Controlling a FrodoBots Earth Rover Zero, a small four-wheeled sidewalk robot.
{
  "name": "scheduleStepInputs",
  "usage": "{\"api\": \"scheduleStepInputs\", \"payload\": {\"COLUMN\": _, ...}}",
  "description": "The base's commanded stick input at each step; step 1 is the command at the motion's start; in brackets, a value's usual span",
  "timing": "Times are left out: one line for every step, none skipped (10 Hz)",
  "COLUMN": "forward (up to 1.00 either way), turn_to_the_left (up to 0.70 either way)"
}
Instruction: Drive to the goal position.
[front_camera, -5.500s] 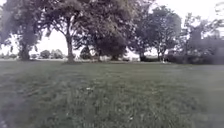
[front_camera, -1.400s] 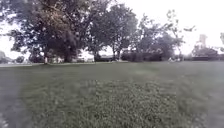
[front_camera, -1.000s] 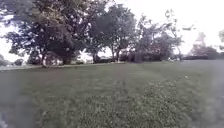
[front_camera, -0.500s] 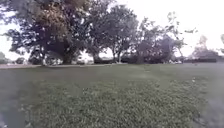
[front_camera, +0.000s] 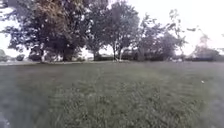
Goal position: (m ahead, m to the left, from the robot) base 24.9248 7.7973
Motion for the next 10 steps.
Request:
{"api": "scheduleStepInputs", "payload": {"forward": 0.70, "turn_to_the_left": 0.00}}
{"api": "scheduleStepInputs", "payload": {"forward": 0.70, "turn_to_the_left": 0.00}}
{"api": "scheduleStepInputs", "payload": {"forward": 0.70, "turn_to_the_left": 0.00}}
{"api": "scheduleStepInputs", "payload": {"forward": 0.70, "turn_to_the_left": 0.00}}
{"api": "scheduleStepInputs", "payload": {"forward": 0.70, "turn_to_the_left": 0.00}}
{"api": "scheduleStepInputs", "payload": {"forward": 0.70, "turn_to_the_left": 0.00}}
{"api": "scheduleStepInputs", "payload": {"forward": 0.70, "turn_to_the_left": 0.00}}
{"api": "scheduleStepInputs", "payload": {"forward": 0.70, "turn_to_the_left": 0.00}}
{"api": "scheduleStepInputs", "payload": {"forward": 0.70, "turn_to_the_left": 0.00}}
{"api": "scheduleStepInputs", "payload": {"forward": 0.70, "turn_to_the_left": 0.00}}
